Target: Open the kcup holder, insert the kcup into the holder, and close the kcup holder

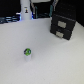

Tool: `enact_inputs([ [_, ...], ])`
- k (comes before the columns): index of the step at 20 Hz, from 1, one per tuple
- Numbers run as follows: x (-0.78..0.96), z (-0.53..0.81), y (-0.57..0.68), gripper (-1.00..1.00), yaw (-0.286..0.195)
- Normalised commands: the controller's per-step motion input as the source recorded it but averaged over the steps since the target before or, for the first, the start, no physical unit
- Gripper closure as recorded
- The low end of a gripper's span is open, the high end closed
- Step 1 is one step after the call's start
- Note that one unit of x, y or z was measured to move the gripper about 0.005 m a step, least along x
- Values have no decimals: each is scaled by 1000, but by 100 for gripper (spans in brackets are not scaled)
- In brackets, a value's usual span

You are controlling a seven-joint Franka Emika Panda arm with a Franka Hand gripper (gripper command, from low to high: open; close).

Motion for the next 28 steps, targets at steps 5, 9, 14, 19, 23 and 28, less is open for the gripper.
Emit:
enact_inputs([
  [5, -240, 62, 433, -100, -161],
  [9, -324, 17, 593, -100, -190],
  [14, -360, 6, 602, -100, -183],
  [19, -352, -60, 607, -100, -183],
  [23, -335, -103, 602, -100, -181],
  [28, -338, -139, 634, -100, -173],
])
